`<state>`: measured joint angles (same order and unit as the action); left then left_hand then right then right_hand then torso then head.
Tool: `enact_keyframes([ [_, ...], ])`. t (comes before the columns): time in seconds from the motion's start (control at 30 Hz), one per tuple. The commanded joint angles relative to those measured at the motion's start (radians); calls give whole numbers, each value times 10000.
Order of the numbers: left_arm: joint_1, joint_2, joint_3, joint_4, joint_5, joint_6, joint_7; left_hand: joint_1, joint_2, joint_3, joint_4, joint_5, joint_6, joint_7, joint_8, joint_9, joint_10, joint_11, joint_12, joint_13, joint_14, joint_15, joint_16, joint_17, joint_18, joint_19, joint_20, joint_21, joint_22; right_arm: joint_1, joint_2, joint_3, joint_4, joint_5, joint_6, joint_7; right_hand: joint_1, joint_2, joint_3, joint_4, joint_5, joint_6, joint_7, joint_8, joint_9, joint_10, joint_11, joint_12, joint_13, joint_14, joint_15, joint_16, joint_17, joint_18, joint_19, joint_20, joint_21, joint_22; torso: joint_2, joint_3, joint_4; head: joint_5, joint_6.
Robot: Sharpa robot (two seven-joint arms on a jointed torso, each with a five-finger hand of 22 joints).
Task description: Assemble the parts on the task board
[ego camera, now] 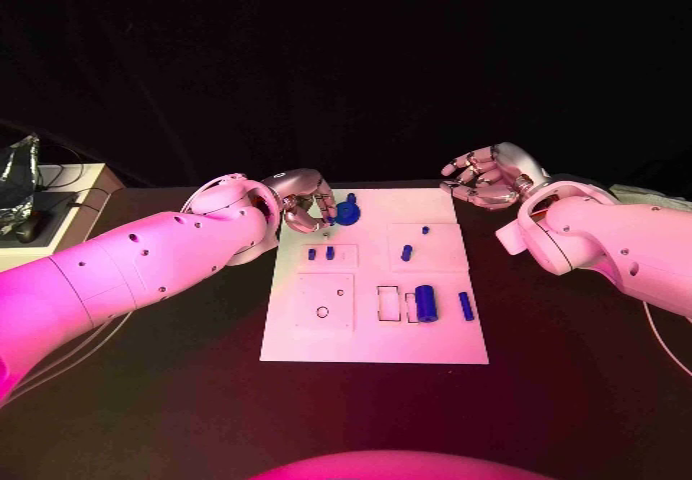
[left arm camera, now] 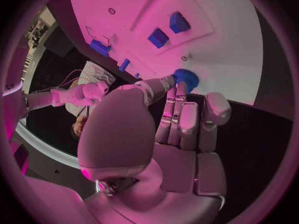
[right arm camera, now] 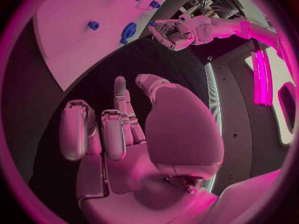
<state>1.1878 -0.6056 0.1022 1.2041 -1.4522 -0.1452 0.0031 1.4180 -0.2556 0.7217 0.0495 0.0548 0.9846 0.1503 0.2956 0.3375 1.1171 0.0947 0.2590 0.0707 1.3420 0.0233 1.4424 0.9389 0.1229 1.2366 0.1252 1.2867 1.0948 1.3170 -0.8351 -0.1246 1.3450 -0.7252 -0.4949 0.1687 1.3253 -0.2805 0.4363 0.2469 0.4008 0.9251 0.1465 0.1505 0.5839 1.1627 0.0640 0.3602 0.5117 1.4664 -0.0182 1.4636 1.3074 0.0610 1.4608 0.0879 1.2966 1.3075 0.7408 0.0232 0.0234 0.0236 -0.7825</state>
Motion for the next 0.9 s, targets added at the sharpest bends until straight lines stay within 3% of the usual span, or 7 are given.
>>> enact_keyframes([
  [0.03, 3, 30, -4, -49, -73, 419, -32, -114, -10, 34, -25, -36, 65, 11, -65, 11, 51, -18, -61, 7, 18, -11, -27, -5, -78, -22, -5, -2, 8, 3, 0, 5, 12, -116, 53, 87, -56, 2, 42, 5, 34, 50, 4, -59, 10, 65, -18, -50, -8, 594, 37, 40, 579, -29, 95, -9, 45, 1010, 10, -5, -17, 23, -30],
  [0.37, -46, 95, -103, -248, -359, 461, -77, -112, 7, 44, -27, -37, 73, 10, -67, 15, 74, -20, -86, 12, 27, -12, -24, 17, -80, -19, -3, 0, 13, 3, 1, 5, 13, -146, 65, 87, -63, -1, 45, 1, 32, 51, 6, -64, 15, 58, -16, -80, -29, 593, 39, 37, 573, -31, 98, -8, 52, 1016, 17, 2, -25, 29, -29],
  [0.9, -62, 38, -122, -357, -454, 555, -118, -105, 25, 53, -41, -38, 99, 6, -64, 26, 124, -27, -119, 23, 30, -16, -26, 19, -80, -17, -3, 2, 16, 3, -3, 5, 1, -152, 63, 89, -70, -1, 48, -1, 31, 51, 8, -68, 19, 52, -13, -104, -47, 593, 41, 39, 577, -28, 93, -8, 36, 1008, 13, -1, -5, 41, -68],
])
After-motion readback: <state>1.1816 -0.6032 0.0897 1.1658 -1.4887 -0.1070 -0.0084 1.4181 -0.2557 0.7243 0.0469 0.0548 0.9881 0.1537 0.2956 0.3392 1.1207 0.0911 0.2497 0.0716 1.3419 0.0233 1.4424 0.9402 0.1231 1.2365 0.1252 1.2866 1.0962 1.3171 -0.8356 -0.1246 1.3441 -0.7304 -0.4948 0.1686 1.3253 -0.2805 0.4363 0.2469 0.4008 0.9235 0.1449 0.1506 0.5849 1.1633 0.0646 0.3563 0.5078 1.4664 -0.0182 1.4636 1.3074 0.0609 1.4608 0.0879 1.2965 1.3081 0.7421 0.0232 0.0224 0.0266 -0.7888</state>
